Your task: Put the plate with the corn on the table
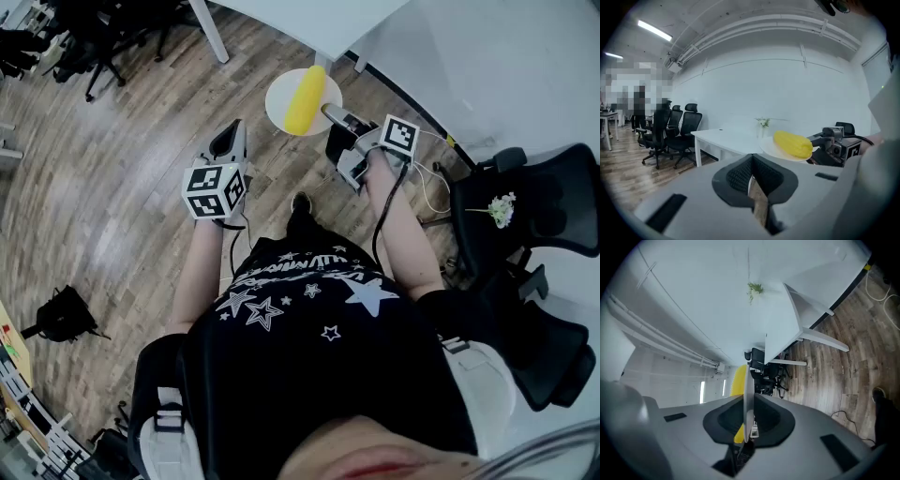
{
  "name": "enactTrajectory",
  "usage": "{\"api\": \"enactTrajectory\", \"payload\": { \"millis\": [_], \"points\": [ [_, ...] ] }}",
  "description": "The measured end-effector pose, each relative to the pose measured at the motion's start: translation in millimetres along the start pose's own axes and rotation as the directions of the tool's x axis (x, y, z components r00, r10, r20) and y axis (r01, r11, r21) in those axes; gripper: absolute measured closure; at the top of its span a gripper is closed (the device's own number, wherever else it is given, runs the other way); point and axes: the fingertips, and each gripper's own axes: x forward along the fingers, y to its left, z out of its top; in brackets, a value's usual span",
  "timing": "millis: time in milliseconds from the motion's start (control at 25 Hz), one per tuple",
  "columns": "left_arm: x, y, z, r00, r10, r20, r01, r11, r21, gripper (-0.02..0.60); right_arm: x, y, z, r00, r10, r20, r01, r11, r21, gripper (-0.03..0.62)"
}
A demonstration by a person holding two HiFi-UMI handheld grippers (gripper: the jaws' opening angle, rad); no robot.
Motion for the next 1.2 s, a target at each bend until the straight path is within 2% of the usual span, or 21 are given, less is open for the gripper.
{"api": "enactTrajectory", "payload": {
  "millis": [360,640,840,1200],
  "points": [
    [2,4,-2,1.0,0.01,-0.008,-0.01,1.0,-0.009,0.575,5,0,2,1.0,0.009,-0.008,-0.009,1.0,0.011,0.559],
    [10,9,-21,0.999,0.02,-0.033,-0.021,1.0,-0.023,0.575,12,-18,11,1.0,0.012,-0.01,-0.012,0.999,0.029,0.559],
    [60,54,0,0.998,0.038,-0.048,-0.04,0.998,-0.05,0.575,70,-15,52,1.0,-0.002,-0.015,0.003,0.999,0.044,0.556],
    [124,83,35,0.997,0.076,-0.021,-0.077,0.996,-0.04,0.575,121,-8,119,0.999,0.027,-0.034,-0.026,0.999,0.023,0.556]
  ]
}}
